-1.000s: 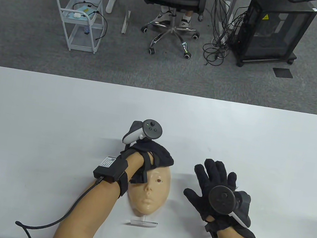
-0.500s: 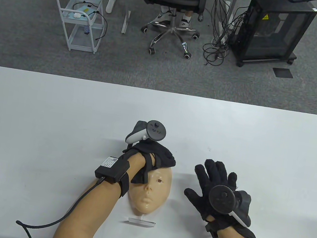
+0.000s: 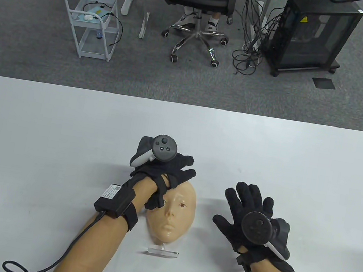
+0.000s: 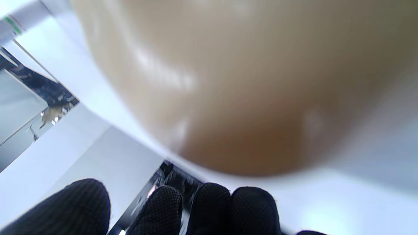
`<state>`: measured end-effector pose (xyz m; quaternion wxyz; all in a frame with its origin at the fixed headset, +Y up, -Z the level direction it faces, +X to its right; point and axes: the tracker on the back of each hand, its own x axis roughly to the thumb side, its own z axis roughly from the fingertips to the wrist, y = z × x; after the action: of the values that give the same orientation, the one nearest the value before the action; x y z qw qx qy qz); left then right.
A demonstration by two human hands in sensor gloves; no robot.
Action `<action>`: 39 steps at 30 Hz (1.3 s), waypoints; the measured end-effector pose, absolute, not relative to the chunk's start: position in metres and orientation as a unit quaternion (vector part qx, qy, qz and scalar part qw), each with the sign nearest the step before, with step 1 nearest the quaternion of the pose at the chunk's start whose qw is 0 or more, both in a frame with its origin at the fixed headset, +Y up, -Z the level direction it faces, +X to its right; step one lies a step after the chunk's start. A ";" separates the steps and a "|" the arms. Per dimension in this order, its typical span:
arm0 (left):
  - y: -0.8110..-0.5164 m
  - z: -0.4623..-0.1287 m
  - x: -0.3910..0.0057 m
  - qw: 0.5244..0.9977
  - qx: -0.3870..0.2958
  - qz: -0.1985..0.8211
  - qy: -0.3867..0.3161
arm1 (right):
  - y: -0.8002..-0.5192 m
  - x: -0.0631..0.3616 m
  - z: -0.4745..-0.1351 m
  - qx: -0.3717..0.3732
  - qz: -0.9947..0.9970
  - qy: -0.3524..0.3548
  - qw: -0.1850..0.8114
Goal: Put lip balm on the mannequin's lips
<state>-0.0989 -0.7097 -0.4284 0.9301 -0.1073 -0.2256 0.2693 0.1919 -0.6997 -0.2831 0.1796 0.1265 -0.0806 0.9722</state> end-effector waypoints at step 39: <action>-0.705 -0.287 -0.247 0.951 0.076 0.255 -0.155 | -0.730 0.258 -0.312 -0.101 0.986 -0.062 0.121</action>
<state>-0.2472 -0.7055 -0.2866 0.9513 0.0760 -0.1554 0.2552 0.2581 -0.7295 -0.3120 0.1207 -0.1011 -0.0616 0.9856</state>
